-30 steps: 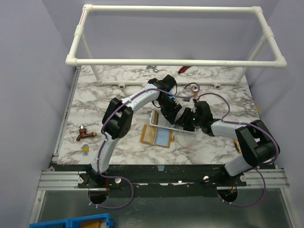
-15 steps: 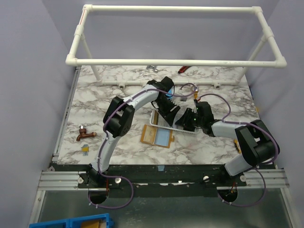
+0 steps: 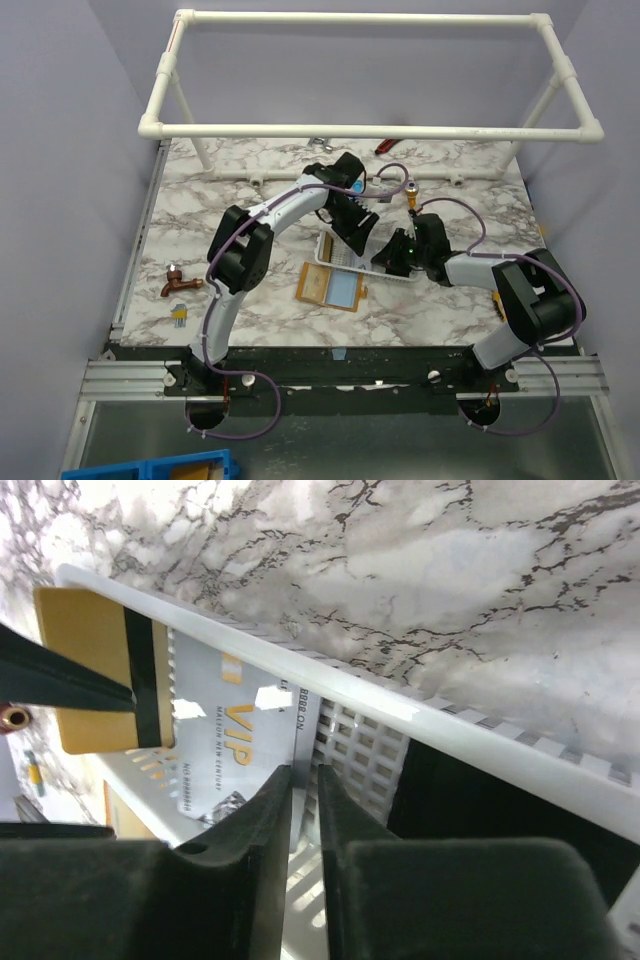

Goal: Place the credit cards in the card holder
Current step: Pick up the credit card from the storage box.

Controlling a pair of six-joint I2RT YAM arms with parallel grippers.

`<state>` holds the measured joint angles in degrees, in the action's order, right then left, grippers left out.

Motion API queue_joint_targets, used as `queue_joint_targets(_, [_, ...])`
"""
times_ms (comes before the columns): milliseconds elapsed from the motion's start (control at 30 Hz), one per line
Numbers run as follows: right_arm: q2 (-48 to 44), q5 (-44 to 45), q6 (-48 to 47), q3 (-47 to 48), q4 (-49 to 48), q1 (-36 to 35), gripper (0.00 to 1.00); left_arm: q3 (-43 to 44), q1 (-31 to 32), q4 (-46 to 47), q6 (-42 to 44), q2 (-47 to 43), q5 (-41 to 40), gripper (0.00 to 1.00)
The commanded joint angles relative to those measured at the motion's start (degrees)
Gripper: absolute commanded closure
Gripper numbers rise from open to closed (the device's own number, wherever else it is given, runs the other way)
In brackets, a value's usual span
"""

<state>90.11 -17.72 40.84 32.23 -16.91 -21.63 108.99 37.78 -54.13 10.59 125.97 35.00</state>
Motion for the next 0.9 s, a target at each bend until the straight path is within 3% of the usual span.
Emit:
queue_joint_targets(0, [2.1,1.9,-1.8,0.5,4.7,0.4,0.88,1.0,0.2,-0.2,-2.7,2.7,-3.1,0.49])
queue_joint_targets(133, [1.0,3.3,-2.3,0.5,5.3,0.4,0.92,0.5,0.1,-0.3,-2.4,3.1,-1.6,0.50])
queue_joint_targets(600, [1.6,2.6,-2.0,0.3,4.3,0.4,0.93,2.9,0.3,-1.3,-4.1,6.3,-0.9,0.51])
queue_joint_targets(867, [2.4,1.8,-1.6,0.2,3.5,0.4,0.95,6.4,0.7,-2.4,-4.9,8.7,1.3,0.62])
